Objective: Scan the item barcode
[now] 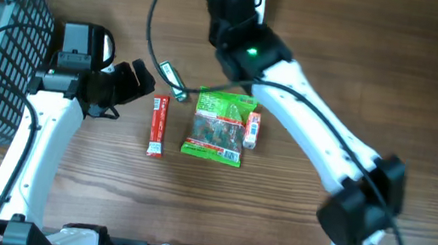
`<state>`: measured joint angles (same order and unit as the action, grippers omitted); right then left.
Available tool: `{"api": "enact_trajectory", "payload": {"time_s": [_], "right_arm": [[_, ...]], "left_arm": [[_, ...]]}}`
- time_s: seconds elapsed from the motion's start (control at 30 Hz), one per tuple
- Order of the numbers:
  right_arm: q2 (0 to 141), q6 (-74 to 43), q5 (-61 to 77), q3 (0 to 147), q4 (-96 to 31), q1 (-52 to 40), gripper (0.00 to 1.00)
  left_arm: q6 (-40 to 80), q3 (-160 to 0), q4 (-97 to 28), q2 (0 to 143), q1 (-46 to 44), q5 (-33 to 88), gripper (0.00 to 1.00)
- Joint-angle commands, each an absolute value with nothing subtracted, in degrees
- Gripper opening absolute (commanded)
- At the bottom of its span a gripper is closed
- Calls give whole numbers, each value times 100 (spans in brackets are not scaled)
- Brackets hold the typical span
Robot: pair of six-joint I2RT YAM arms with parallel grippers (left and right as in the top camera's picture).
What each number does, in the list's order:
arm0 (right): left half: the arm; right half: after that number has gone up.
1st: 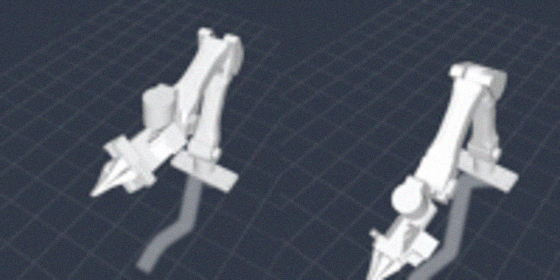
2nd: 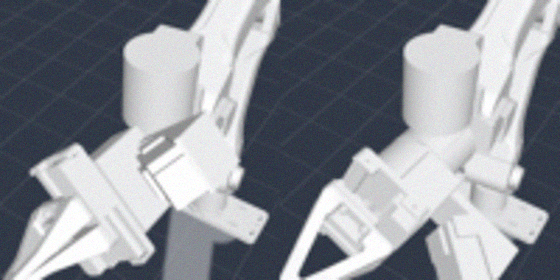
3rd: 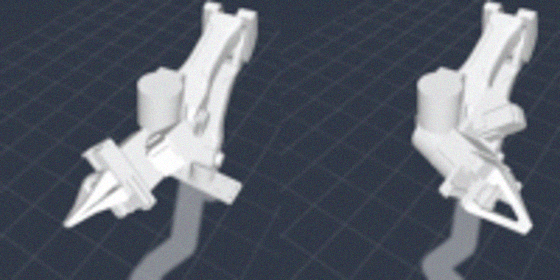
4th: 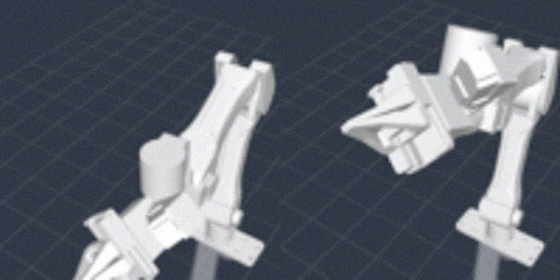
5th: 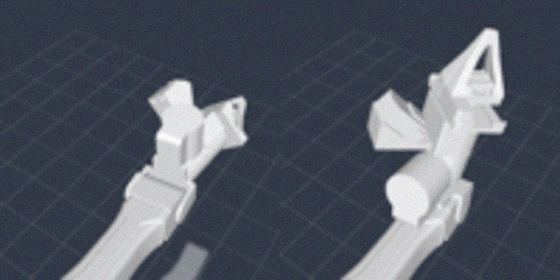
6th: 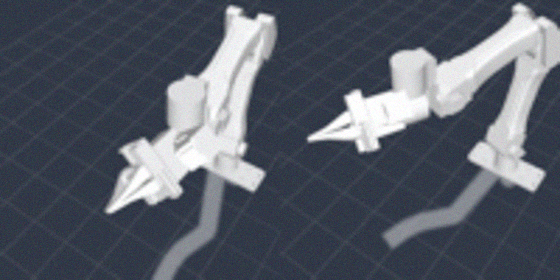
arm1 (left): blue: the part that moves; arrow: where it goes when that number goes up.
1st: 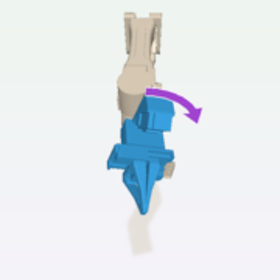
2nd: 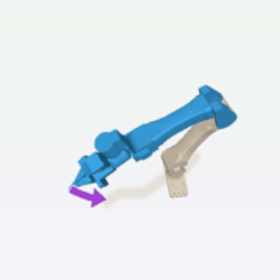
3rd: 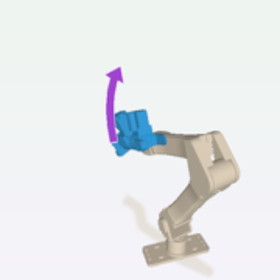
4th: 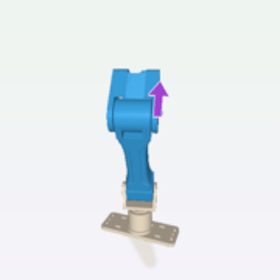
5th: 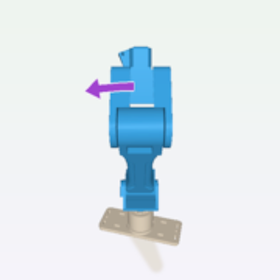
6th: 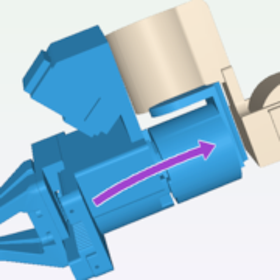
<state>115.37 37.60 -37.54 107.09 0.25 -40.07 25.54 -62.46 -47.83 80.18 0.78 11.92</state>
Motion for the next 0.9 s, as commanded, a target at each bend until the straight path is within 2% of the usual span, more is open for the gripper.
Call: {"api": "enact_trajectory", "payload": {"time_s": [0.0,0.13,0.23,0.37,0.53,0.63,0.73,0.87], "right_arm": [[12302,4163,-4451,10816,1116,-3940,4],[13227,4394,-4976,10814,2672,-3653,4],[13635,4318,-4971,10814,3175,-3420,4],[13874,2493,-4967,10809,2998,-3181,4],[13970,1026,-4764,10812,2281,-3175,4],[14044,1127,-5083,10809,2366,-3175,4],[14044,2040,-5148,10809,2967,-3203,4],[14068,2093,-5299,10812,2976,-3277,5]], "left_arm": [[2421,-6296,-4786,8003,91,1258,100],[2421,-6296,-4783,8003,91,1258,100],[2421,-6296,-4786,8003,91,1258,100],[2421,-6296,-4783,8003,91,1258,100],[2421,-6296,-4786,8003,91,1258,100],[2421,-6296,-4786,8003,91,1258,100],[2421,-6296,-4786,8003,91,1258,100],[2421,-6296,-4786,8003,91,1258,100]]}}
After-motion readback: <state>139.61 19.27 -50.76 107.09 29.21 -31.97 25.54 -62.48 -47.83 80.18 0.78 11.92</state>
